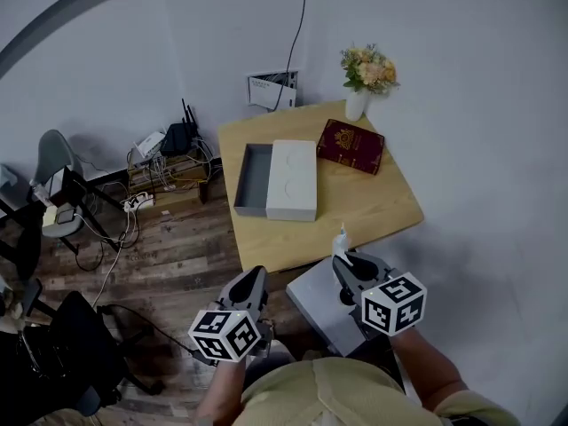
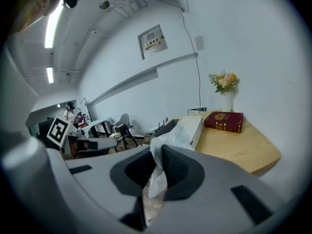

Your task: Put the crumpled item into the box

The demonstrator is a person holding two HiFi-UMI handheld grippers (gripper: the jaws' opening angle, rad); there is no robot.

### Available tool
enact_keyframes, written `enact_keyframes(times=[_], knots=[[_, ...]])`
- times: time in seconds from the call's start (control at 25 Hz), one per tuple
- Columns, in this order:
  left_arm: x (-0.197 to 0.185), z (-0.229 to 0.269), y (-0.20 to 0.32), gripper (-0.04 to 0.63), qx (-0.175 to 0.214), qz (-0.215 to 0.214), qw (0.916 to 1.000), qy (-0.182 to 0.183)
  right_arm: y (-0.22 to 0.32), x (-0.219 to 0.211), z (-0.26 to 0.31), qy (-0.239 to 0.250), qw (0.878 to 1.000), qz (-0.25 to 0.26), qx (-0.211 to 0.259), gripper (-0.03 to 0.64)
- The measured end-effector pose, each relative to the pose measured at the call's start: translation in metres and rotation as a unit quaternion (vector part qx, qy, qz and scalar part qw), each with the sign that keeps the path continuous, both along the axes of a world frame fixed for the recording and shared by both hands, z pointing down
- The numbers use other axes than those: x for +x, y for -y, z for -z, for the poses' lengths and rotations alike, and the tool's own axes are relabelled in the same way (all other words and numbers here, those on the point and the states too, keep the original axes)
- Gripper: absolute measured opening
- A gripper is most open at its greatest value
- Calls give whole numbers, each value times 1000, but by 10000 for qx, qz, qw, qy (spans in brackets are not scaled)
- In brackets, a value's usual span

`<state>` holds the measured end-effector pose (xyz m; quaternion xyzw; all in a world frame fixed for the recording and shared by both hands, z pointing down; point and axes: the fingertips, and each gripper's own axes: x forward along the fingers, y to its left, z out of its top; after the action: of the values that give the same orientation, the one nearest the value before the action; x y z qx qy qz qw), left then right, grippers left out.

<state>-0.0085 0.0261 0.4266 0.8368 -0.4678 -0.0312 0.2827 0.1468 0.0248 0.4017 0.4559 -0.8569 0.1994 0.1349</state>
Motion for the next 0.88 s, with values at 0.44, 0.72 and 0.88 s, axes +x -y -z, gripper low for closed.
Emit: enact_keyframes(times=[0.44,0.72,0.88], knots=[[-25,-1,49,26,-75,-204,9998,42,52,-37,-4,74,9999,-122,-69,48],[-43,-2,70,26,-123,-286,9995,54,70,-59,-6,74,9997,-158,-149,48],[-57,-2,77,26,-135,-291,9995,43,81,-72,-3,57,9997,-186,-121,48]])
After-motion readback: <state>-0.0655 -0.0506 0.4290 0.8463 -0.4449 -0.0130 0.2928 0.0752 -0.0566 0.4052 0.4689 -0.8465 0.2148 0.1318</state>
